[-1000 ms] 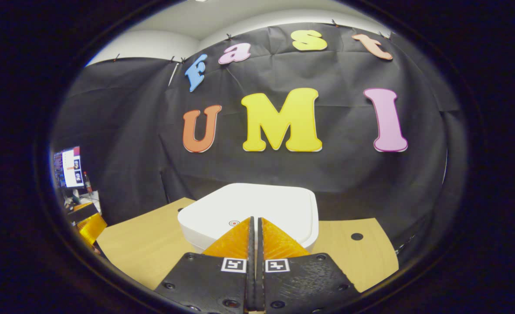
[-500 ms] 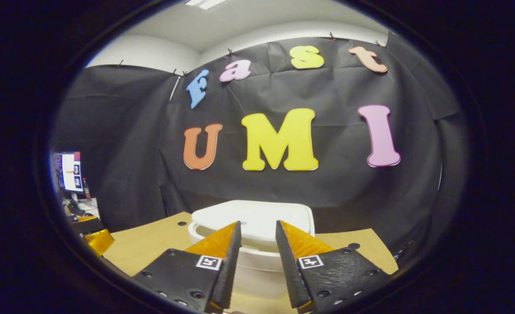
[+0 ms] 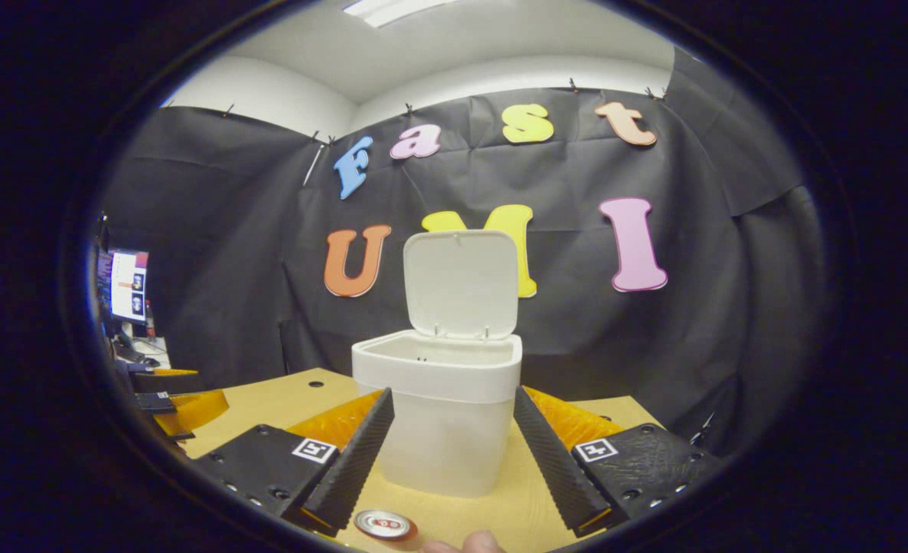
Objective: Press the lid of the desktop garbage bin to open it, pick up the crumpled paper on the desktop and throw it into the bin, then pick up the pop can on the desktop and drop it into the bin, and finally close the garbage bin lid.
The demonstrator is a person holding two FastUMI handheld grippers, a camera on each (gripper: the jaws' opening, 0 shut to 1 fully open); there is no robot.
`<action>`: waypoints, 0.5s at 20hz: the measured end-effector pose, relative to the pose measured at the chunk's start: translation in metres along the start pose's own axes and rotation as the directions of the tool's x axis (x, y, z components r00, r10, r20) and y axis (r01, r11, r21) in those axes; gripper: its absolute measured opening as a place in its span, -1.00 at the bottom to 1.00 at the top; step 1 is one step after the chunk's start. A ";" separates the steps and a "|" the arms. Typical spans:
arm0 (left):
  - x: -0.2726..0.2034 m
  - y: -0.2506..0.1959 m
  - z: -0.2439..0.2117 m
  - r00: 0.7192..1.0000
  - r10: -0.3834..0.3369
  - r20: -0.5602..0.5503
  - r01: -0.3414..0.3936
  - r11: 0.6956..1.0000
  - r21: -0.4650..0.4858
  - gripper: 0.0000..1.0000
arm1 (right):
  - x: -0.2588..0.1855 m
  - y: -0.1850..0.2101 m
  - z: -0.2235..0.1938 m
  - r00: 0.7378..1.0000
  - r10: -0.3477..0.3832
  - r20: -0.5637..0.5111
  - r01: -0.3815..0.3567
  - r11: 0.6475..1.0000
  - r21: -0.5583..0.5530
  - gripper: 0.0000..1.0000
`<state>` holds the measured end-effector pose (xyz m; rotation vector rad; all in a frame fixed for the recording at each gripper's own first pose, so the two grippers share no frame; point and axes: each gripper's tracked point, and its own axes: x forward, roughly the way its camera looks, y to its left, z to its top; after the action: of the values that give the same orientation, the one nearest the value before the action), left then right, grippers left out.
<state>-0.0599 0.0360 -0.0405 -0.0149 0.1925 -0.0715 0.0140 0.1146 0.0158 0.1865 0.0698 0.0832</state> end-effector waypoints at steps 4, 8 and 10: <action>0.001 -0.011 -0.033 0.997 -0.036 -0.070 0.035 0.999 -0.019 0.93 | -0.026 0.001 -0.020 1.000 0.002 -0.018 -0.002 1.000 0.023 0.93; 0.000 -0.019 -0.084 0.983 -0.061 -0.175 0.062 0.998 -0.002 0.93 | -0.047 0.002 -0.043 1.000 -0.007 -0.030 0.006 1.000 -0.009 0.94; 0.000 -0.024 -0.109 0.970 -0.071 -0.234 0.075 0.997 0.007 0.94 | -0.055 0.004 -0.057 0.999 -0.007 -0.041 0.006 0.999 -0.033 0.93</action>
<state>-0.0826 0.0114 -0.1473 0.0023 0.4272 -0.1487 -0.0452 0.1239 -0.0357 0.1520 0.1100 0.0815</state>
